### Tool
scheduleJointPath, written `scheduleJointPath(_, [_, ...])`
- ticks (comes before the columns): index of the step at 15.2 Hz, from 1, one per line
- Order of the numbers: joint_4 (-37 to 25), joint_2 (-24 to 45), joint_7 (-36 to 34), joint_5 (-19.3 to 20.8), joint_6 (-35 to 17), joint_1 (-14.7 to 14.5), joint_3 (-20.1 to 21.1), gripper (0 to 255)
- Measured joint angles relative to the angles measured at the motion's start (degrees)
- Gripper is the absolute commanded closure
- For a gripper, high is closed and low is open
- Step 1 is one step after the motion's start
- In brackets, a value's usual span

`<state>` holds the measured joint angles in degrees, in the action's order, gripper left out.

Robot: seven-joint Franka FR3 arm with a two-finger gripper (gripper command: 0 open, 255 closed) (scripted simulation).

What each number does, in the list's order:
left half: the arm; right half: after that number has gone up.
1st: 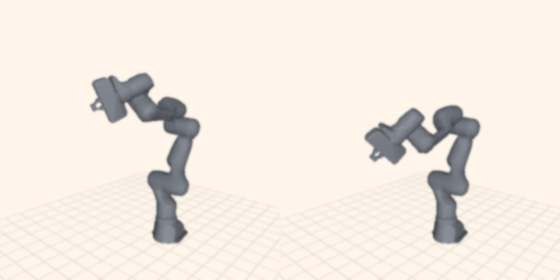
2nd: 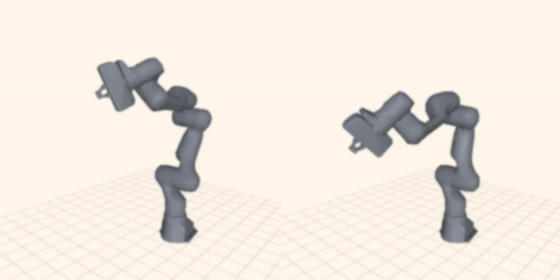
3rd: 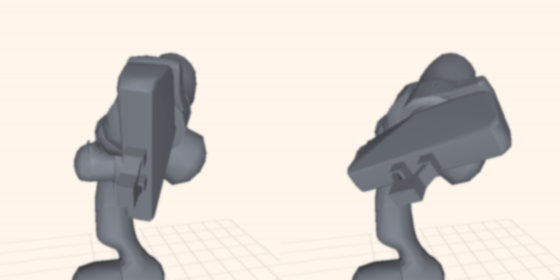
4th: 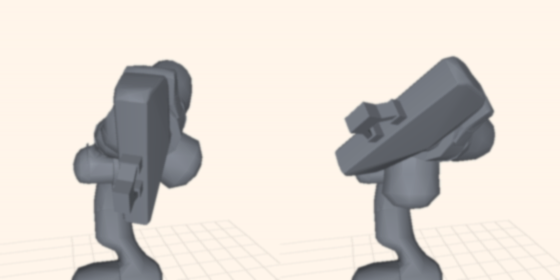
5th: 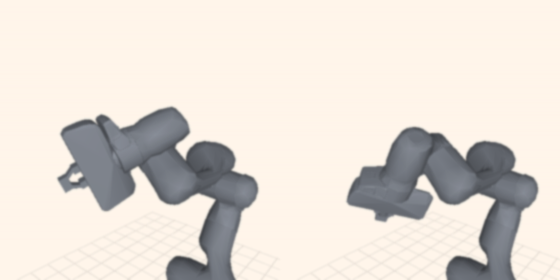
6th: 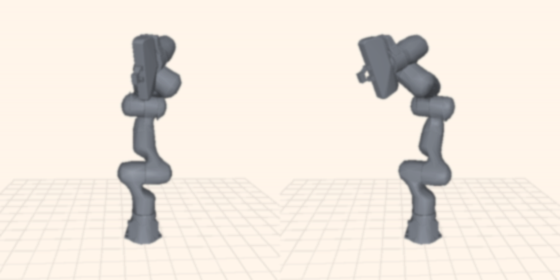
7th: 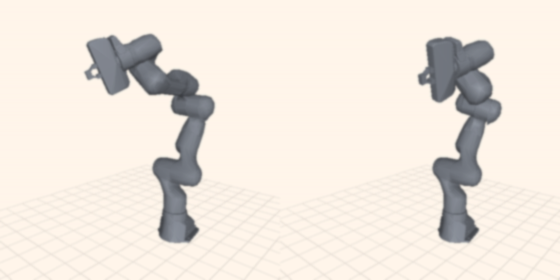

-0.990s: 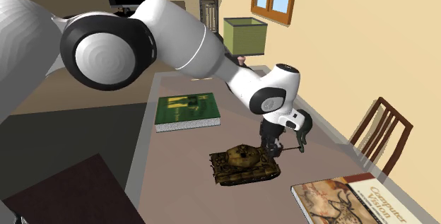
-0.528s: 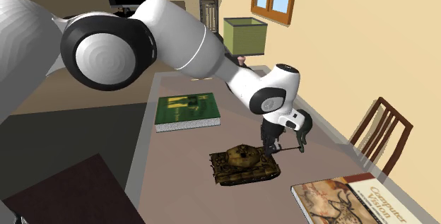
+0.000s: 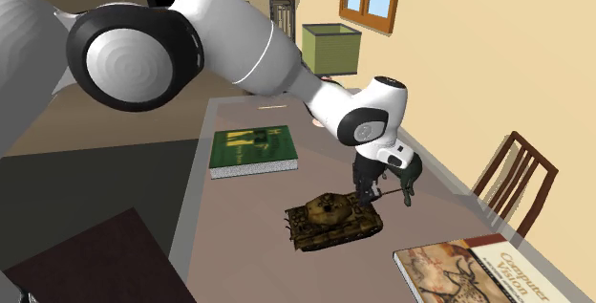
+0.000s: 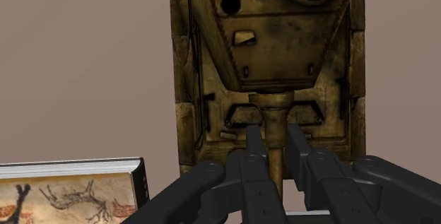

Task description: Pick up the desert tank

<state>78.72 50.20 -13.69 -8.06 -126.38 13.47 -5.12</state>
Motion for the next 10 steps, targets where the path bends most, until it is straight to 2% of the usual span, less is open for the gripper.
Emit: scheduleJointPath(10, [-0.3,-4.4,-0.4,0.5,4.7,-0.2,-0.4,255])
